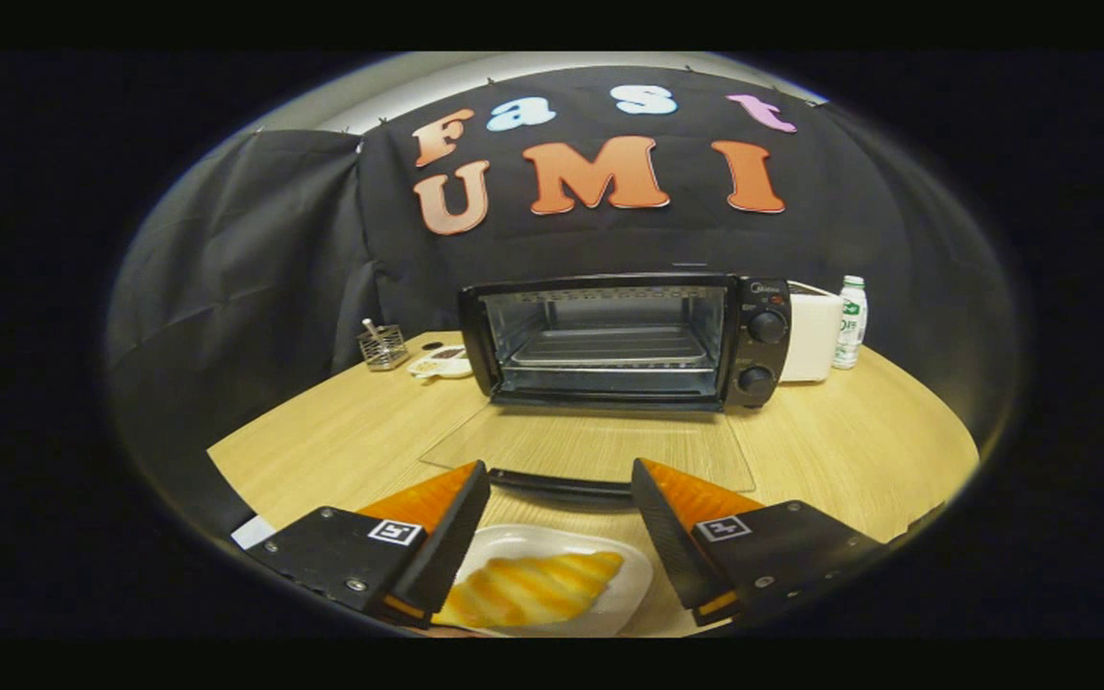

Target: Open the toaster oven, put the food inside, and close the toaster oven door.

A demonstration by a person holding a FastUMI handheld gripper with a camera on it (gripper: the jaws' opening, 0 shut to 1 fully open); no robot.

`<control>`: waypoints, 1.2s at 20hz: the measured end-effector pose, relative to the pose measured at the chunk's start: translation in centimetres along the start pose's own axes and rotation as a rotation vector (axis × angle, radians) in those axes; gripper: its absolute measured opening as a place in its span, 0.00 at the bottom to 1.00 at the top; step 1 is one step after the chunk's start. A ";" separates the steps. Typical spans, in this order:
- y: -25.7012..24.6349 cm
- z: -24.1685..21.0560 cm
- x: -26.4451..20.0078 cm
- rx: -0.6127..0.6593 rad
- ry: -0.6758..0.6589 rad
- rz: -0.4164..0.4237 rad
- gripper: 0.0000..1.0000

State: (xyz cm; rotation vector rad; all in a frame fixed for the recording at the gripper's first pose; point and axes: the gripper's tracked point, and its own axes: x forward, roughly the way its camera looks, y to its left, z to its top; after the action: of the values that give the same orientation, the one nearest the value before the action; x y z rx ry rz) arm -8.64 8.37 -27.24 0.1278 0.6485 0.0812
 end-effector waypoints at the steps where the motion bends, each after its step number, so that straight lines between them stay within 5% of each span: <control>1: 0.6 -0.9 -1.0 0.004 0.015 0.005 0.92; 8: 1.8 -7.6 -3.9 -0.002 0.129 -0.069 0.95; 20: 1.2 -9.3 -4.5 -0.050 0.155 -0.145 0.99; 24: 1.2 -10.0 -3.4 0.023 0.192 -0.117 1.00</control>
State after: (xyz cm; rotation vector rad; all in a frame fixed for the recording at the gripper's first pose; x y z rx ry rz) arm -17.46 10.13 -32.97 0.1046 0.8477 -0.0269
